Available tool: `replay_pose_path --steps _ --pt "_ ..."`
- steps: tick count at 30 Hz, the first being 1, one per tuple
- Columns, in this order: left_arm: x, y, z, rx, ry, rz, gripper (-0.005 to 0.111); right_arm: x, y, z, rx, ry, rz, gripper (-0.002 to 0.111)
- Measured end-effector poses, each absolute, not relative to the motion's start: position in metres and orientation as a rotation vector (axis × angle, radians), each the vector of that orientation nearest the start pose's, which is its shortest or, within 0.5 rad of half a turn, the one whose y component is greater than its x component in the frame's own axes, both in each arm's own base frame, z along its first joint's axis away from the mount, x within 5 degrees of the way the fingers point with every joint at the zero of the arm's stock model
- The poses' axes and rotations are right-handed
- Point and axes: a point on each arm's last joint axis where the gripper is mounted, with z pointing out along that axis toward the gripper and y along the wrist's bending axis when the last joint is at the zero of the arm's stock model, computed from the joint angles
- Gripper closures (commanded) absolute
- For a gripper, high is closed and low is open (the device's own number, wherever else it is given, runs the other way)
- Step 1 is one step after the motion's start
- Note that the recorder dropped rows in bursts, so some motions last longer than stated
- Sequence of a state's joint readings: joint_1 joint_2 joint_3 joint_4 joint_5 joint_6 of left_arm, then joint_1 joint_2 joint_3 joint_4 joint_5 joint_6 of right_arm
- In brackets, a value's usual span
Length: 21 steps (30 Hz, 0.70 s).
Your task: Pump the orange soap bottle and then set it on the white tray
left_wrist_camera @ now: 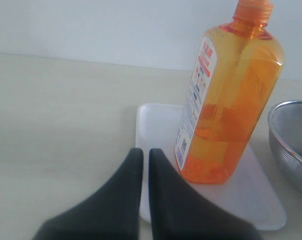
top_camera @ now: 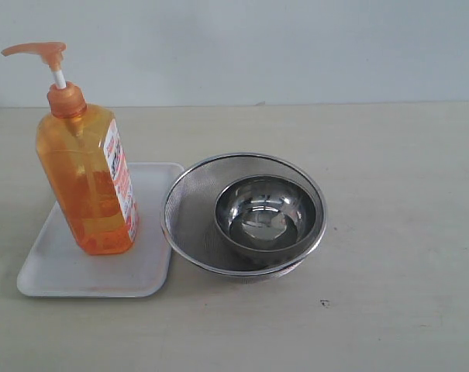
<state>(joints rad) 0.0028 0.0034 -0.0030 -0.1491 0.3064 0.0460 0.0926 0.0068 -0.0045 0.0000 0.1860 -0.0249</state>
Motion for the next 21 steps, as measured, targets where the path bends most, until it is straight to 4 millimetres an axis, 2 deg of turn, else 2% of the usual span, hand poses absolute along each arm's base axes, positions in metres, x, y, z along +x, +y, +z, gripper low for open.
replay_pose_path --steps 8,21 --pt "0.054 -0.004 0.187 -0.056 1.787 -0.107 0.102 0.054 0.005 0.183 -0.109 1.821 0.046 0.108" --pt "0.054 -0.004 0.187 -0.056 1.787 -0.107 0.102 0.054 0.005 0.182 -0.129 1.832 0.029 0.108"
